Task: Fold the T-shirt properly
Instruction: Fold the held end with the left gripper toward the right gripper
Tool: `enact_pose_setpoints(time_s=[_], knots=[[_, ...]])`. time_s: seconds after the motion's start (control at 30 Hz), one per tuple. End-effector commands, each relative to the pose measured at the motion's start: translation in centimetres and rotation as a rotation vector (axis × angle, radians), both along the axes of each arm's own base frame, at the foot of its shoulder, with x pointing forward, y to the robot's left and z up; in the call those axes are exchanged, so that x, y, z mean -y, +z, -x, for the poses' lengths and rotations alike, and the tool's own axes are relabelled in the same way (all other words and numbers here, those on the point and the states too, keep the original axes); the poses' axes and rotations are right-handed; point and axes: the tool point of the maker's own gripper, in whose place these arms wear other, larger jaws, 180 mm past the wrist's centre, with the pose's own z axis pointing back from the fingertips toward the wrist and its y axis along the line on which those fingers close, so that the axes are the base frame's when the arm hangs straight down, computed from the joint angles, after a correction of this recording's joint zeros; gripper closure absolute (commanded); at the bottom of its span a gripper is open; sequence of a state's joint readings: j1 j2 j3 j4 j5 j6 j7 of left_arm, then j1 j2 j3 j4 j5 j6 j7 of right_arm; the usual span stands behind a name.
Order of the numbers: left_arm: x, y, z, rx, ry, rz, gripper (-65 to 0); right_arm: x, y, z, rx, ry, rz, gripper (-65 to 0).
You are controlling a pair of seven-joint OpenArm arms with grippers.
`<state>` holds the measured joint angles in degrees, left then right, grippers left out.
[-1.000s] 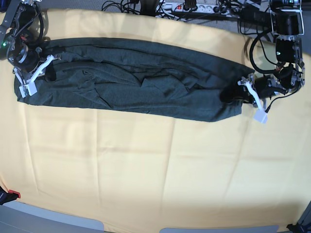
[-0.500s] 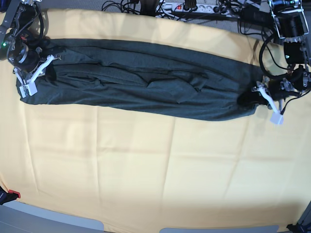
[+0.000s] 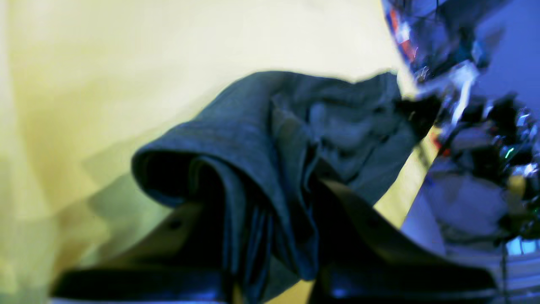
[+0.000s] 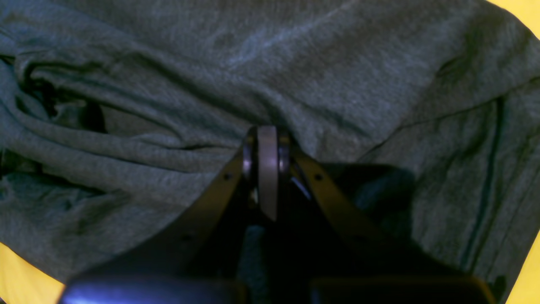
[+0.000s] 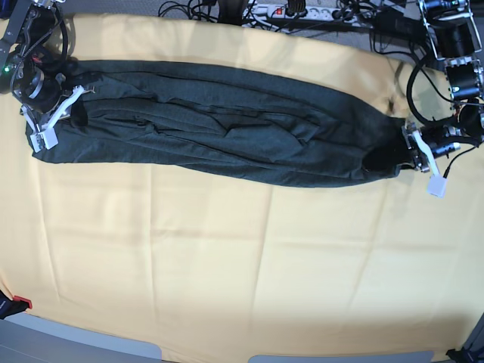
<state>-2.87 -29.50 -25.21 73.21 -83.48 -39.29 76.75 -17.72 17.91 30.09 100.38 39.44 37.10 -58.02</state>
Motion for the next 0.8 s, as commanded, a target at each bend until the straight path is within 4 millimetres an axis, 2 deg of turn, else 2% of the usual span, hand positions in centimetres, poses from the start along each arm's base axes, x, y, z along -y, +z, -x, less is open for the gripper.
enact_pose_setpoints(time_s=[0.0,0.13,0.23,0.33,0.53,0.77], knots=[[-0.4,1.8,-0.9,0.057,0.006,0.004,0.0,0.6,0.7,-0.4,0.017,0.003,0.027,0.0],[0.6,1.5,-0.8,0.052,-0.01,0.021,0.0,0.6,0.6,-0.3,0.014,0.003,0.028,0.0],[2.5,0.9,-0.7,0.043,-0.039,0.055,0.0,0.6,0.6,-0.3,0.015,0.003,0.028,0.0],[5.2,1.4,-0.7,0.069,-0.096,0.079,0.0,0.6,0.6,-0.4,0.015,0.003,0.028,0.0],[11.7,4.5,-0.6,0.192,-0.26,0.114,0.0,0.6,0.6,-0.3,0.01,0.003,0.029,0.0],[18.8,4.6,1.0,0.179,-0.375,0.254,0.0,0.6,0.6,-0.3,0.01,0.003,0.029,0.0]])
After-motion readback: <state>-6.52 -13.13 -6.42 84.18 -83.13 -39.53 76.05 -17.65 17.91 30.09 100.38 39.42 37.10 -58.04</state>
